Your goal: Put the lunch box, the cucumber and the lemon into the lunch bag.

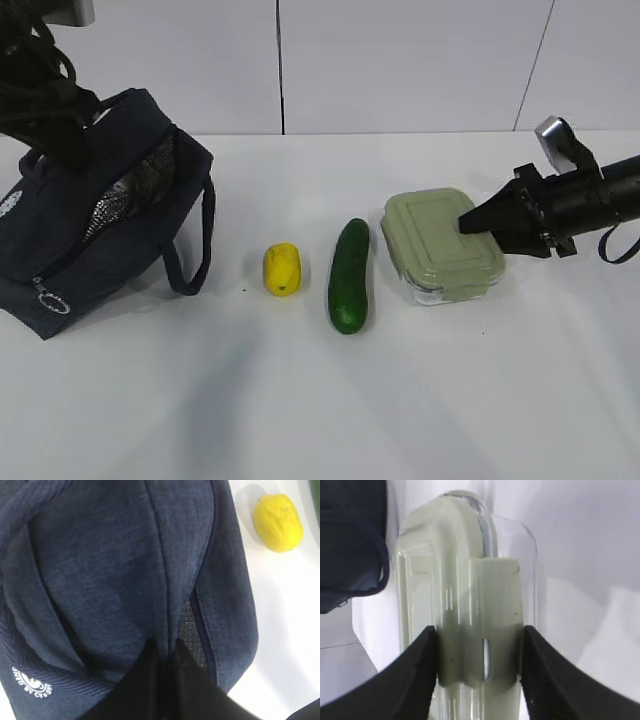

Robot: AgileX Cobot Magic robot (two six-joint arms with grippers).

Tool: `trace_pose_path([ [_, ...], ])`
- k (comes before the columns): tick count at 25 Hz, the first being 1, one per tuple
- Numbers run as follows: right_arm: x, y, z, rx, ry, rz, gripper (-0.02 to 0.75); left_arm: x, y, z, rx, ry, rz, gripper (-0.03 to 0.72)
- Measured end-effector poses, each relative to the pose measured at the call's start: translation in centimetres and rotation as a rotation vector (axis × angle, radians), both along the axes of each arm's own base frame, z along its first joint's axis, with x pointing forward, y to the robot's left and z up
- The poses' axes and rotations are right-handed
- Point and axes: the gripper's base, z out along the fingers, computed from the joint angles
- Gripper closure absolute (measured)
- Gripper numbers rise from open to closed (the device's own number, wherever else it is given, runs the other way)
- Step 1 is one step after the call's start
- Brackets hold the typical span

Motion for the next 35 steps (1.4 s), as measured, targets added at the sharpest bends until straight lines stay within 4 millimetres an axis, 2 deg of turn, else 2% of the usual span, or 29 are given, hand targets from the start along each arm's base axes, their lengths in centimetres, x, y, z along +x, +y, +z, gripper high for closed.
trace_pose_path([
  [4, 0.3, 1.0, 1.4, 0.007, -0.024, 0.007, 0.359, 0.0, 0.0, 0.0, 0.000, 0.000, 0.000, 0.682],
  [10, 1.4, 4.1, 4.6, 0.024, -0.084, 0.046, 0.359, 0.0, 0.0, 0.0, 0.000, 0.000, 0.001, 0.682],
  [16, 2.2, 8.5, 7.5, 0.075, -0.133, 0.100, 0.359, 0.0, 0.0, 0.0, 0.000, 0.000, 0.001, 0.682],
  [21, 1.9, 12.1, 9.0, 0.133, -0.163, 0.159, 0.360, 0.0, -0.1, 0.0, -0.009, 0.003, 0.004, 0.682],
  [28, 0.8, 15.9, 9.4, 0.184, -0.174, 0.242, 0.360, -0.5, -1.7, 0.1, -0.059, 0.017, -0.025, 0.682],
  [35, 0.7, 17.7, 7.1, 0.197, -0.130, 0.272, 0.360, -1.1, -3.5, 0.2, -0.132, 0.043, -0.048, 0.682],
])
